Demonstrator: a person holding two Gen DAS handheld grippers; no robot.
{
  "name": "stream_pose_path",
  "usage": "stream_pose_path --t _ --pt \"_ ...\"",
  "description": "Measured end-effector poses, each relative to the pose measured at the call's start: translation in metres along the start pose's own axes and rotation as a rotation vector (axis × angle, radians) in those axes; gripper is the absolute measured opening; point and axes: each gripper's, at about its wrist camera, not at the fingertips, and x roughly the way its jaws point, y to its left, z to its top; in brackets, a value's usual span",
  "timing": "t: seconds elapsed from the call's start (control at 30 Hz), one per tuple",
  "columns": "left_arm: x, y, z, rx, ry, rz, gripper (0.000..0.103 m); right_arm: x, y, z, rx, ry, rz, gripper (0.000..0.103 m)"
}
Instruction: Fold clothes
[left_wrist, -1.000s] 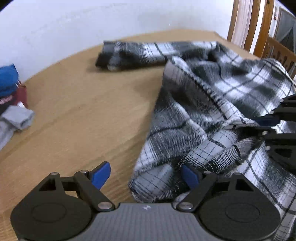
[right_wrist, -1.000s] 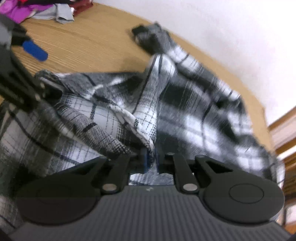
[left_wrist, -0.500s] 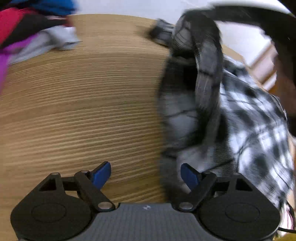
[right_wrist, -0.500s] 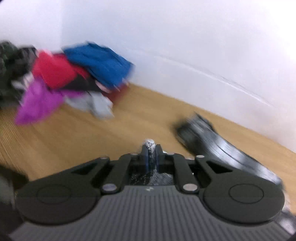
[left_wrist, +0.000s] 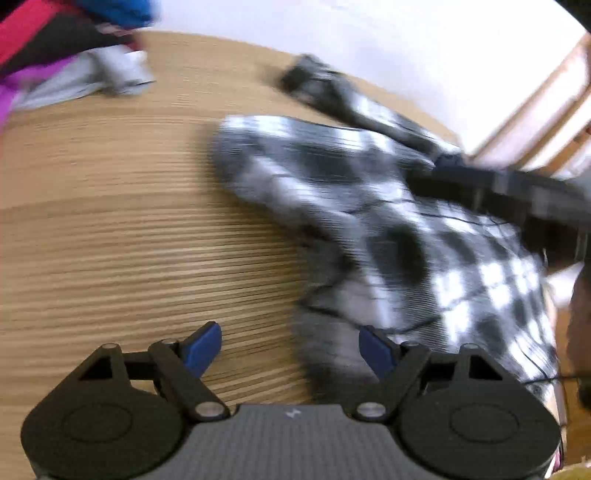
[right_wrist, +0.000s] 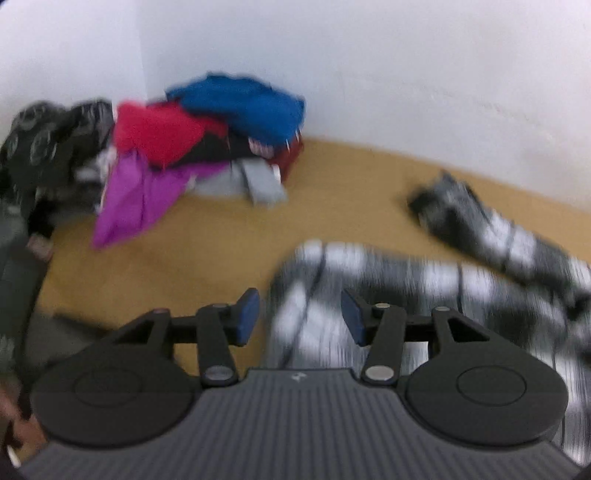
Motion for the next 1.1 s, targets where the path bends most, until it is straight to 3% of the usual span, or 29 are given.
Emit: stream_pose_path --t 0.13,0.23,0.33,0.37,0.4,0.47,0.57,0.83,0.97,1.1 --pt "0.018 -0.024 -0.001 0.18 -0.027 -0.021 0.07 -0.017 -0.006 -0.037 0.072 0.065 -0.085 0.051" --pt "0.03 -0.028 0.0 0.247 -0.041 -0.025 0.064 -0.029 -0.017 -0.054 0.183 0.084 -0.132 0.051" --pt "0.034 -0.025 0.006 0.232 -0.039 -0.046 0.056 -0.046 -0.026 -0.068 0.269 0.068 -0.152 0.051" --pt "0.034 -0.023 0.006 0.218 -0.04 -0.05 0.046 -0.05 -0.025 -0.072 0.277 0.065 -0.161 0.051" --pt "0.032 -0.022 0.005 0.206 -0.035 -0.055 0.029 -0.053 -0.025 -0.076 0.281 0.062 -0.172 0.051" --pt "0.028 -0.021 0.002 0.182 -0.021 -0.062 0.023 -0.058 -0.024 -0.081 0.282 0.062 -0.193 0.051" --pt "0.004 -0.019 -0.003 0.161 -0.028 0.005 0.017 -0.065 -0.021 -0.089 0.283 0.058 -0.208 0.051" --pt "-0.075 0.024 -0.034 0.108 -0.007 0.389 0.018 -0.057 -0.011 -0.104 0.233 0.098 -0.174 0.052" --pt "-0.084 0.042 -0.041 0.017 0.022 0.412 0.024 -0.042 -0.003 -0.109 0.223 0.159 -0.088 0.052" --pt "-0.081 0.031 -0.041 -0.023 0.002 0.318 0.031 -0.039 0.014 -0.112 0.141 0.215 0.003 0.051"
